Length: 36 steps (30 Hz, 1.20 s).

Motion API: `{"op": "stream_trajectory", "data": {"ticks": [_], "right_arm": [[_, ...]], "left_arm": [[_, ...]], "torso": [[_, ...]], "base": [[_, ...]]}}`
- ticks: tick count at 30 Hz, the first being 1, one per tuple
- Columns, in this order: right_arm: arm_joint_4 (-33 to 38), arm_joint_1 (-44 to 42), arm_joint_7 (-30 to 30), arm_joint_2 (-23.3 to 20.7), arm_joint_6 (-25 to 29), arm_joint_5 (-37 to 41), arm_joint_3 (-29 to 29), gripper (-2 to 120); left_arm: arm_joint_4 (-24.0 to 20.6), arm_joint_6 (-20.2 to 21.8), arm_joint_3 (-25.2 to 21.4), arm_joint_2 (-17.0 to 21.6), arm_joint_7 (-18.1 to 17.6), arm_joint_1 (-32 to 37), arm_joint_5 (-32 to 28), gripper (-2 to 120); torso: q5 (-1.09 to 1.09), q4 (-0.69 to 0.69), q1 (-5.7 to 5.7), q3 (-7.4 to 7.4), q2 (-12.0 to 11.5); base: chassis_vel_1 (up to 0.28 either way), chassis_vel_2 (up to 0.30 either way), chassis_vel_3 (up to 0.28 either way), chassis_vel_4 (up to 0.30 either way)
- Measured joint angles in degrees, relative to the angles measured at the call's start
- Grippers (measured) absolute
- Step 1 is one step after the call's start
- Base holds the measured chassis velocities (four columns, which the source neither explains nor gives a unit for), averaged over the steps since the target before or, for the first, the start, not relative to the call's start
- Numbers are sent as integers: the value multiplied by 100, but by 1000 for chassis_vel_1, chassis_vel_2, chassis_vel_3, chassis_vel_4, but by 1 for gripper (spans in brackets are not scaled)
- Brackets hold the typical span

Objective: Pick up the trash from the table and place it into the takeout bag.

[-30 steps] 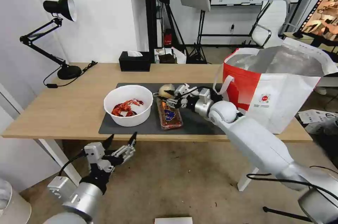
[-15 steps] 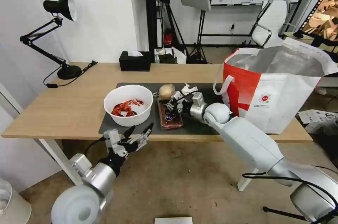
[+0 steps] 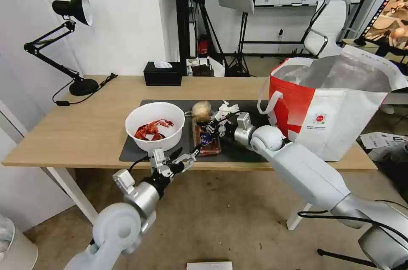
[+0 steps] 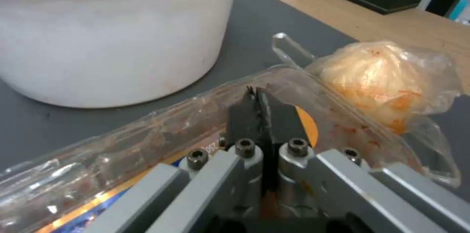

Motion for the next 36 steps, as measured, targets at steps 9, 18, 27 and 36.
{"op": "stream_trajectory", "data": {"ticks": [9, 18, 27, 36], "right_arm": [[118, -98, 27, -73, -11, 61, 145, 0], [199, -106, 4, -166, -3, 87, 189, 0], [166, -113, -51, -200, 22, 88, 221, 0], [147, -117, -52, -138, 28, 88, 215, 0]], "left_arm": [[616, 96, 334, -209, -488, -687, -602, 100], [1093, 141, 594, -357, -684, -1154, -673, 100], [1489, 140, 728, -420, -802, -1468, -658, 100], [1652, 406, 767, -440, -1143, -1659, -1052, 100]], "torso": [[0, 0, 0, 0, 0], [-1, 0, -1, 0, 0], [0, 0, 0, 0, 0], [0, 1, -1, -1, 0]], "base": [[0, 0, 0, 0], [0, 0, 0, 0], [0, 0, 0, 0], [0, 0, 0, 0]]}}
